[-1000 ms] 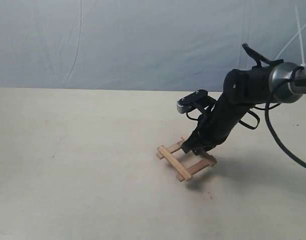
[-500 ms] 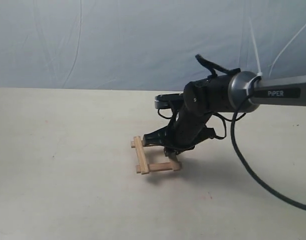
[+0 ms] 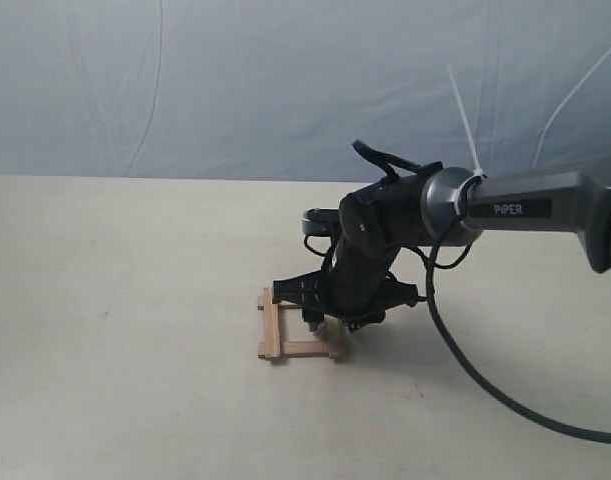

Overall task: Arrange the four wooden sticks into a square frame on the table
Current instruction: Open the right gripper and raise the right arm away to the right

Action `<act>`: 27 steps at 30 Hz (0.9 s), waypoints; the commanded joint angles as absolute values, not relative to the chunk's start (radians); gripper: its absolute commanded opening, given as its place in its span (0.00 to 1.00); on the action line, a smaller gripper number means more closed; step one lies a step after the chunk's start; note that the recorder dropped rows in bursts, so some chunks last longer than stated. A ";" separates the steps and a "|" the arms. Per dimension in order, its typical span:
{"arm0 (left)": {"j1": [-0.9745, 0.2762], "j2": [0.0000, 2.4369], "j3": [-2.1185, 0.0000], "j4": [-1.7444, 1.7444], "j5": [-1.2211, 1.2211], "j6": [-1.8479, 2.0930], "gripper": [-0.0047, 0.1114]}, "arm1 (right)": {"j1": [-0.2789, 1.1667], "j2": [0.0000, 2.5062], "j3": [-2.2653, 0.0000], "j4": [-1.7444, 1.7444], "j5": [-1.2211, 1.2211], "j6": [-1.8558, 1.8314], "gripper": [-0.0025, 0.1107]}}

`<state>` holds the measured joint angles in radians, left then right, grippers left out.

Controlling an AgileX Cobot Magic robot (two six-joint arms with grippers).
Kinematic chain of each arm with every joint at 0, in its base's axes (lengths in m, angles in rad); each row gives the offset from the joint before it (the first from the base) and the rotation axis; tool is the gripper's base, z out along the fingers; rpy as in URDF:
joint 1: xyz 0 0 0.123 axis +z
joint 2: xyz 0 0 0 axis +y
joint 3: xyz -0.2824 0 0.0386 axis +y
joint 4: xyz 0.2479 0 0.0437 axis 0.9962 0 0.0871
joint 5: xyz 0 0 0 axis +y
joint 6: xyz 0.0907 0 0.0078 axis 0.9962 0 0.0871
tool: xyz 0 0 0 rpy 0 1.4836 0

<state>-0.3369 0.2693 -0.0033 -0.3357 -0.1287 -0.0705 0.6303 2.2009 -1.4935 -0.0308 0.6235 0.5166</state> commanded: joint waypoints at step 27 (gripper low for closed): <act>-0.332 0.273 0.000 -0.342 -0.127 -0.073 0.04 | -0.009 1.321 -0.706 0.044 0.350 0.000 0.01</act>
